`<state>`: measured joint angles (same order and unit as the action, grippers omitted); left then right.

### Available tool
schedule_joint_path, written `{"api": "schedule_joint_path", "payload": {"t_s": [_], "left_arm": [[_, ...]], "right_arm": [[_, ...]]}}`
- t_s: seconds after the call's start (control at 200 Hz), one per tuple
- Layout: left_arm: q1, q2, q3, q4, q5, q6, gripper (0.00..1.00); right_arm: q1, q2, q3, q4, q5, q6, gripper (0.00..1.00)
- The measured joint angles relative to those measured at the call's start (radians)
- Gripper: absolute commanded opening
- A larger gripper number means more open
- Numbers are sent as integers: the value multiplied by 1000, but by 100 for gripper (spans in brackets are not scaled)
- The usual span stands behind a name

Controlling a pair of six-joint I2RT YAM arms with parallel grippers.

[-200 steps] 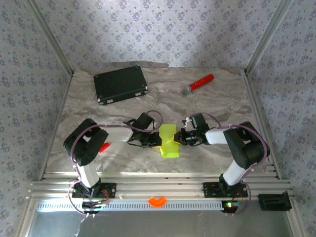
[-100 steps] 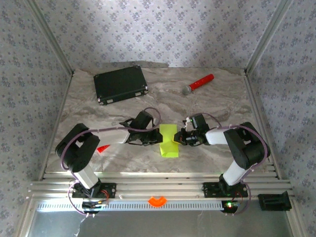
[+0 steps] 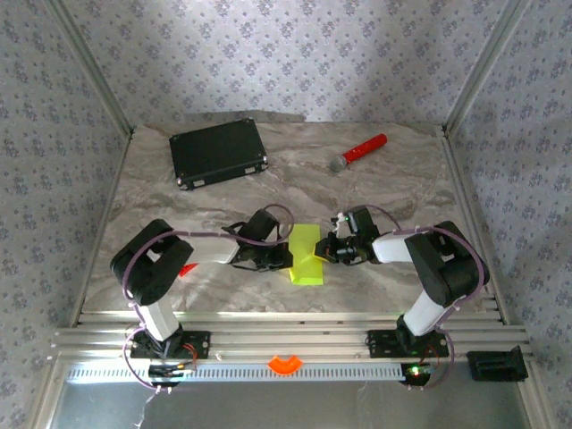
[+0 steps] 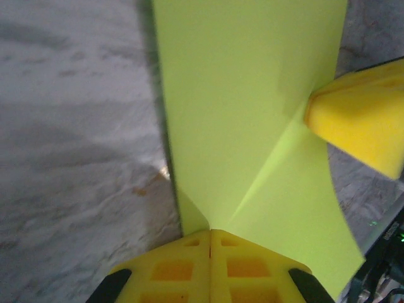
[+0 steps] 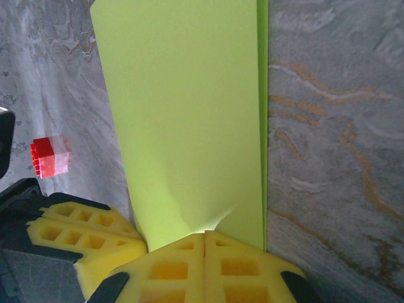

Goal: Fold a paper plane with a square sheet of paper (pick it up from the middle)

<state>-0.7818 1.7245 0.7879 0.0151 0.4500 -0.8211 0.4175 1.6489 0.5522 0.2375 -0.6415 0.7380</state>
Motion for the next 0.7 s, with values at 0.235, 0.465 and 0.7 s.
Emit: {"api": "schedule_joint_path", "payload": {"t_s": [0.235, 0.465, 0.7], "left_arm": [[0, -48, -1, -53, -16, -18, 7], [-4, -45, 75, -31, 32, -45, 8], [-13, 34, 60, 34, 74, -57, 7]], "right_arm": [[0, 0, 0, 0, -1, 4, 0], [0, 0, 0, 0, 0, 4, 0], [0, 0, 0, 0, 0, 4, 0]]}}
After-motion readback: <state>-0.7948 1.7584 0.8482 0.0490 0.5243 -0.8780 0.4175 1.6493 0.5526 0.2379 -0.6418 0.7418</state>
